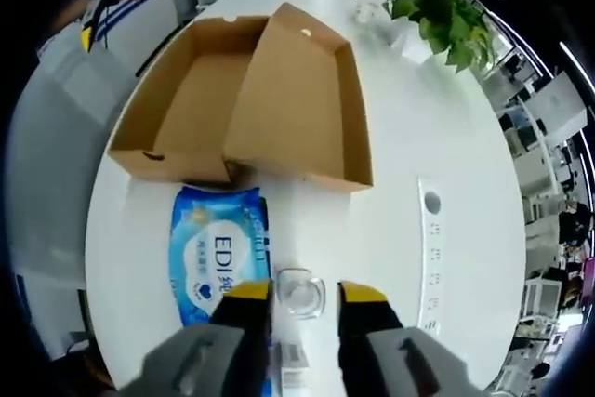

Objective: Operate the shoe box by opening the lid, removing the specified soft item, and placing it in the target area until the item is outside and the box remains undamaged.

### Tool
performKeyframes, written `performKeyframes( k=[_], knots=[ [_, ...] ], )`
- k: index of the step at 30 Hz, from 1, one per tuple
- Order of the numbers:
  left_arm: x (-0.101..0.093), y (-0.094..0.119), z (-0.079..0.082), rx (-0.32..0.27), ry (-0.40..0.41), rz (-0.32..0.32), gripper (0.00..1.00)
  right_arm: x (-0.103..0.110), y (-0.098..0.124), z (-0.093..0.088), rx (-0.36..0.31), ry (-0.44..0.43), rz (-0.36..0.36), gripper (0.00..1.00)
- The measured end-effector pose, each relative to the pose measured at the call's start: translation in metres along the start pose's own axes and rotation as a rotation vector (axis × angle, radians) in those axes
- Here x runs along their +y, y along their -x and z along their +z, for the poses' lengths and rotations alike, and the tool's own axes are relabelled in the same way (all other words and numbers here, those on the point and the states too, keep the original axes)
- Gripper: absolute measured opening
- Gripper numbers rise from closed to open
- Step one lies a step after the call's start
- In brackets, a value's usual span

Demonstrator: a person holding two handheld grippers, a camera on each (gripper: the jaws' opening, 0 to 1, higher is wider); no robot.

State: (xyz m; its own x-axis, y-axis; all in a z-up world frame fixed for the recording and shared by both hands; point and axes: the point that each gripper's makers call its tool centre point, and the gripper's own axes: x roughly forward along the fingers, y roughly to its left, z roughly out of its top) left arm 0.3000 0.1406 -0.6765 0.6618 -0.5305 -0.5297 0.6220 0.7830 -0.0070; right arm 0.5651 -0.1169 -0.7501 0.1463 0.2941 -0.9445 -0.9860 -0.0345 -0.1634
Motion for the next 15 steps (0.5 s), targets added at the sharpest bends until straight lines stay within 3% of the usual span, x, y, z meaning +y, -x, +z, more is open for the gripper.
performKeyframes(
  k=[8, 15],
  knots=[
    [0.020, 0.000, 0.000, 0.018, 0.015, 0.042, 0.86, -0.001, 0.012, 0.008, -0.032, -0.054, -0.016, 0.29],
    [0.038, -0.001, -0.003, 0.035, 0.038, 0.085, 0.76, -0.002, 0.029, 0.026, -0.112, -0.135, -0.030, 0.32]
  ],
)
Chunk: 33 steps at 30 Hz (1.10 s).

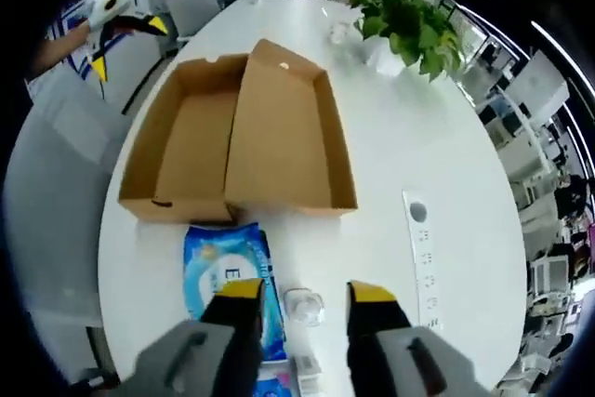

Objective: Operate the shoe box by opening the lid, removing the specified soft item, and placing it in the target area until the item is outside and the box remains undamaged.

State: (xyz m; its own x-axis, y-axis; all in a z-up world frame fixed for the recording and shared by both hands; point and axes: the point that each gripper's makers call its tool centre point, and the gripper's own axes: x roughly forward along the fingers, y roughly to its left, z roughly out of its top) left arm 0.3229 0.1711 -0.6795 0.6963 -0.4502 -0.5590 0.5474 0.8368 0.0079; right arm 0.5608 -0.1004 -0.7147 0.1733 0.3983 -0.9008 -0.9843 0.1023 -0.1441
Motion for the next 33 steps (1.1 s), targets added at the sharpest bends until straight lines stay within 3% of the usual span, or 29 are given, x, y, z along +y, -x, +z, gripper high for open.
performKeyframes(
  k=[12, 21, 33],
  knots=[
    [0.037, -0.005, -0.013, 0.031, 0.074, 0.095, 0.58, -0.010, 0.009, 0.027, -0.124, -0.222, -0.033, 0.34],
    [0.065, -0.010, -0.030, 0.048, 0.181, 0.171, 0.44, -0.019, 0.004, 0.036, -0.165, -0.369, -0.067, 0.33],
    [0.082, -0.021, -0.045, 0.073, 0.269, 0.194, 0.33, -0.030, -0.016, 0.043, -0.195, -0.562, -0.089, 0.30]
  ],
)
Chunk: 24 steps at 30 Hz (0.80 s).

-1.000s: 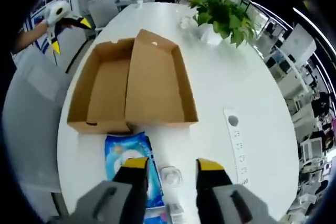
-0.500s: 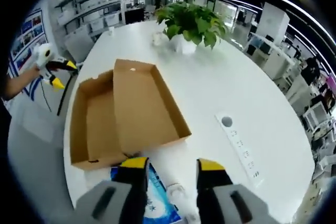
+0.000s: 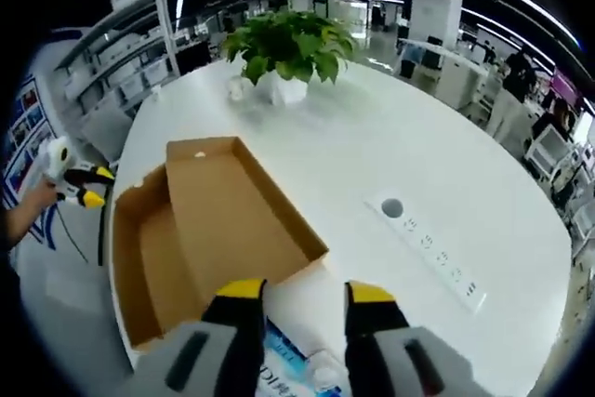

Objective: Operate the shoe box by opening the lid, removing the specified soft item, and placing it in the target area until the item is outside and the box remains undamaged.

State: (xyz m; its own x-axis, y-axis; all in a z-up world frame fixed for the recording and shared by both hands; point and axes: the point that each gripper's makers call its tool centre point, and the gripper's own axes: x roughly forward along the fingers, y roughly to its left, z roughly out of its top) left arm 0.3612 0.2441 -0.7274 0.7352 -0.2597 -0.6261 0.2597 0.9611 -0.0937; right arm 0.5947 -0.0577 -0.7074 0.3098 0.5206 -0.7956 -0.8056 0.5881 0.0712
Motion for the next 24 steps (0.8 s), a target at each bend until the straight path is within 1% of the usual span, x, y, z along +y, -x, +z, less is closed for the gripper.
performKeyframes(
  k=[4, 6, 8, 10, 13, 14, 17, 18, 20, 21, 24],
  knots=[
    [0.005, -0.005, -0.006, 0.018, 0.026, 0.015, 0.28, -0.008, -0.012, 0.002, 0.001, -0.032, -0.009, 0.28],
    [0.006, -0.008, -0.008, 0.026, 0.042, 0.020, 0.23, -0.008, -0.014, 0.001, 0.004, -0.077, -0.024, 0.26],
    [0.007, -0.010, -0.010, 0.033, 0.062, 0.024, 0.20, -0.006, -0.018, 0.002, -0.006, -0.132, -0.024, 0.26],
    [0.011, -0.011, -0.012, 0.032, 0.066, 0.049, 0.18, -0.009, -0.021, 0.002, -0.010, -0.160, -0.038, 0.24],
    [0.019, -0.014, -0.018, 0.031, 0.107, 0.078, 0.14, -0.011, -0.026, 0.003, -0.021, -0.190, -0.054, 0.23],
    [0.020, -0.015, -0.019, 0.031, 0.114, 0.082, 0.13, -0.013, -0.030, 0.003, -0.020, -0.214, -0.058, 0.23],
    [0.019, -0.016, -0.024, 0.040, 0.158, 0.083, 0.11, -0.012, -0.036, 0.003, -0.019, -0.241, -0.057, 0.23],
    [0.020, -0.017, -0.026, 0.046, 0.163, 0.087, 0.08, -0.010, -0.039, 0.002, -0.014, -0.265, -0.055, 0.23],
    [0.019, -0.019, -0.029, 0.053, 0.173, 0.087, 0.05, -0.011, -0.045, 0.003, -0.013, -0.276, -0.055, 0.23],
    [0.020, -0.018, -0.029, 0.053, 0.182, 0.097, 0.05, -0.011, -0.048, 0.002, -0.008, -0.295, -0.058, 0.22],
    [0.022, -0.020, -0.031, 0.044, 0.200, 0.099, 0.04, -0.013, -0.057, -0.002, 0.007, -0.328, -0.073, 0.21]
  ],
)
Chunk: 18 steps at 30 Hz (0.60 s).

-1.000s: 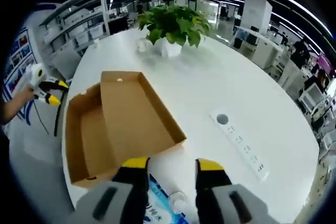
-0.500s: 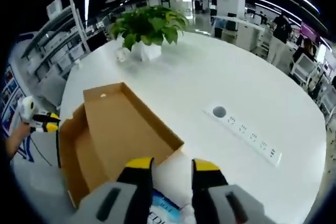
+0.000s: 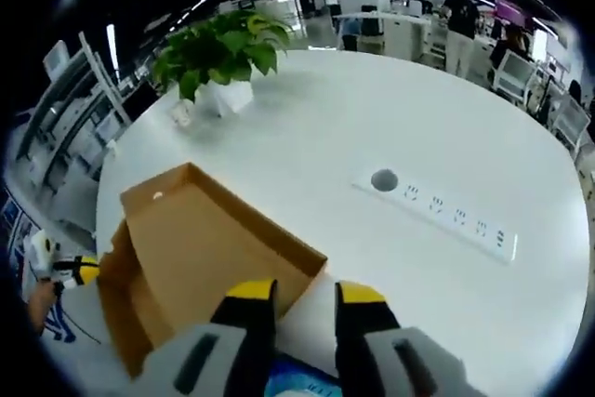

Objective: Operate the shoe box by opening the lid, removing the specified soft item, and placing it in the target area until the item is outside and the box remains undamaged.

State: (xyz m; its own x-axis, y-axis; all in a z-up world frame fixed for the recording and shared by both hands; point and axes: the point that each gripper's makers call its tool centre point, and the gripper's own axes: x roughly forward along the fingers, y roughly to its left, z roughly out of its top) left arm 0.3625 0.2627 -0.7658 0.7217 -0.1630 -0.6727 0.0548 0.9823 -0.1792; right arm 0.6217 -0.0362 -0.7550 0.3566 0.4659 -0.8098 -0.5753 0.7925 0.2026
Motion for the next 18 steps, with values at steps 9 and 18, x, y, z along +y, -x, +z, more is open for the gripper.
performKeyframes(
  k=[9, 18],
  knots=[
    [0.001, -0.002, -0.003, -0.008, 0.062, 0.014, 0.04, 0.009, -0.022, -0.023, 0.038, -0.018, -0.064, 0.16],
    [0.002, -0.002, -0.004, -0.046, 0.103, 0.019, 0.03, 0.017, -0.030, -0.037, 0.061, -0.012, -0.073, 0.06]
  ],
)
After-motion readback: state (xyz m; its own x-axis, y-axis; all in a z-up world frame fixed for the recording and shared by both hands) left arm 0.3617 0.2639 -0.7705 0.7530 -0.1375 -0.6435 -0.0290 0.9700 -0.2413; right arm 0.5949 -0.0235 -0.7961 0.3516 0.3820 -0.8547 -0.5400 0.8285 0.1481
